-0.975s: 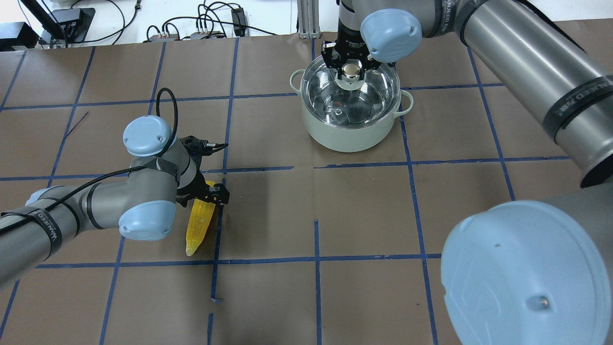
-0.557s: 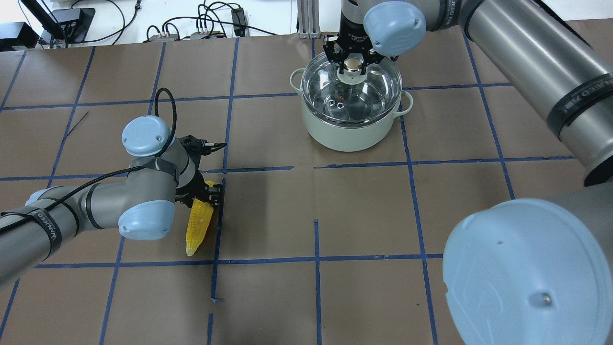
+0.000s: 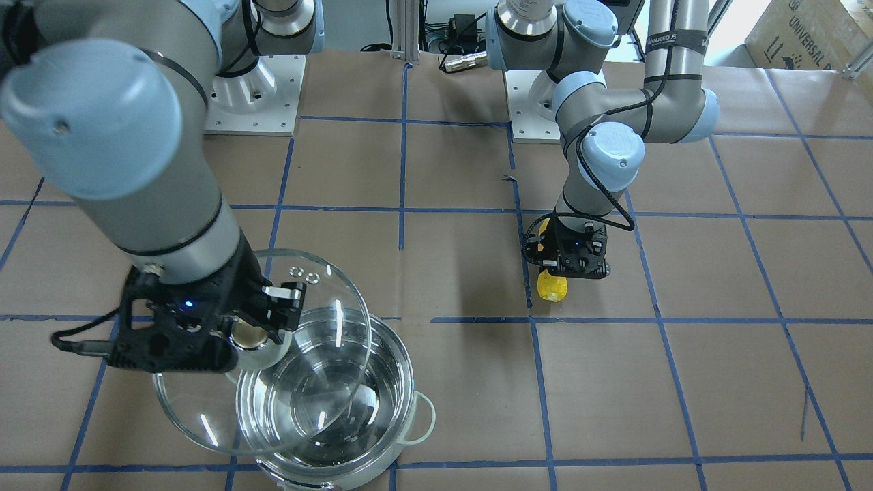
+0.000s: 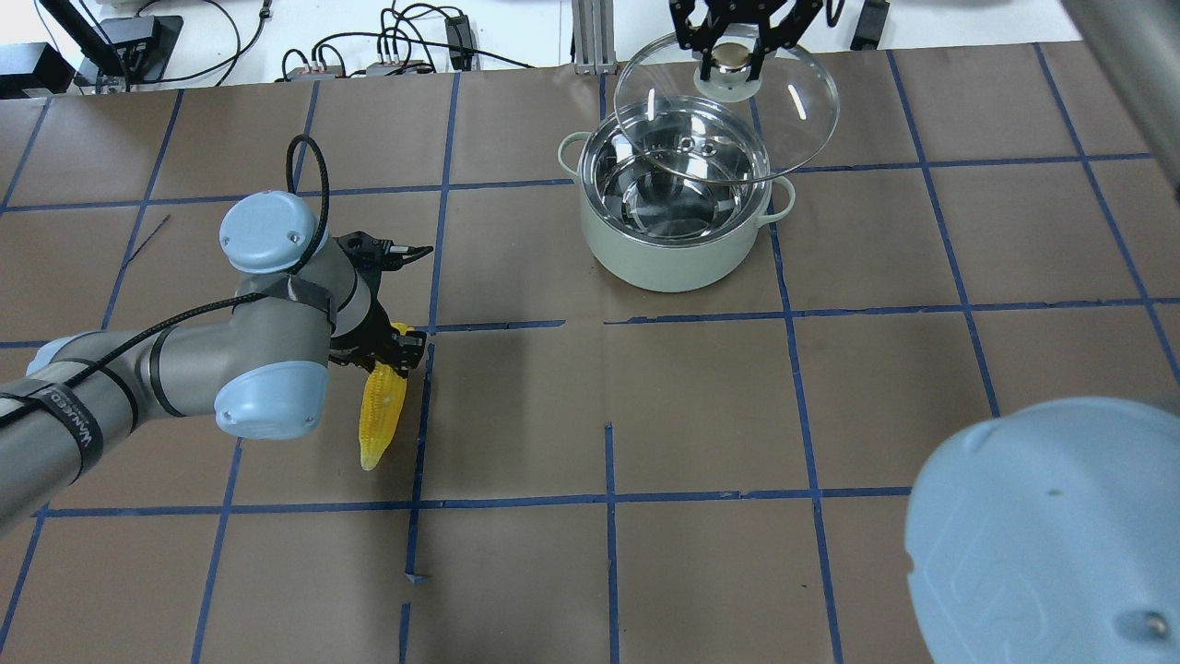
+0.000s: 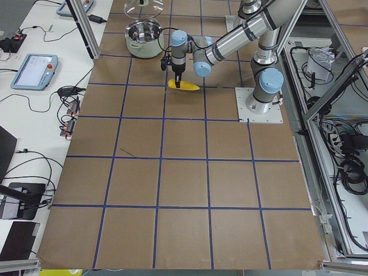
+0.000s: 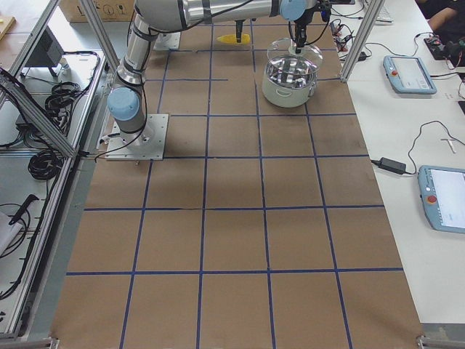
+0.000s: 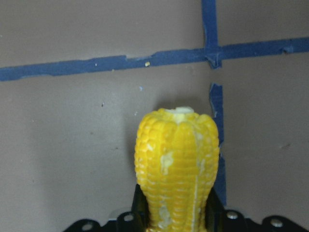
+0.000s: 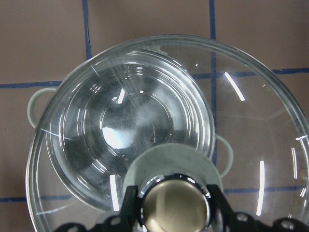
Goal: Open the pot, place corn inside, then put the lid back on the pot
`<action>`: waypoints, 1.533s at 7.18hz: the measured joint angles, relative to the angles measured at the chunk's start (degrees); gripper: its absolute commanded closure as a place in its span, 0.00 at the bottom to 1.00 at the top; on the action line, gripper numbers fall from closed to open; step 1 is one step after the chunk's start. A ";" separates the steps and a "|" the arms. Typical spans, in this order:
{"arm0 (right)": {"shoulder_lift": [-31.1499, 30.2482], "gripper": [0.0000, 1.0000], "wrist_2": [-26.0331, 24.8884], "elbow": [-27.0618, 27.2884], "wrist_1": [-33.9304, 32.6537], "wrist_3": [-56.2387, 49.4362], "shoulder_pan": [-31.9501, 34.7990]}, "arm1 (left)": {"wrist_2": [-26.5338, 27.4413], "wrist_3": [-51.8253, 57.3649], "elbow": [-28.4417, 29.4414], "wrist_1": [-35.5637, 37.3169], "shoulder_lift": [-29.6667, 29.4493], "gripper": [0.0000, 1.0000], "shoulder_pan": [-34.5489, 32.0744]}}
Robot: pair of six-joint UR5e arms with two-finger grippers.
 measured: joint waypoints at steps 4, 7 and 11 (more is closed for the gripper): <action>-15.56 0.89 0.65 6.32 12.02 -2.92 -2.37 | -1.89 -5.42 18.08 -18.23 -0.53 0.80 -4.79; -26.31 0.89 0.18 27.31 -1.31 -3.19 -3.05 | -3.19 -8.55 31.56 -23.01 -6.71 0.80 -9.49; -32.10 0.89 -0.76 35.33 -4.63 -4.25 -4.77 | -3.17 -14.87 48.20 -27.42 -17.58 0.80 -16.22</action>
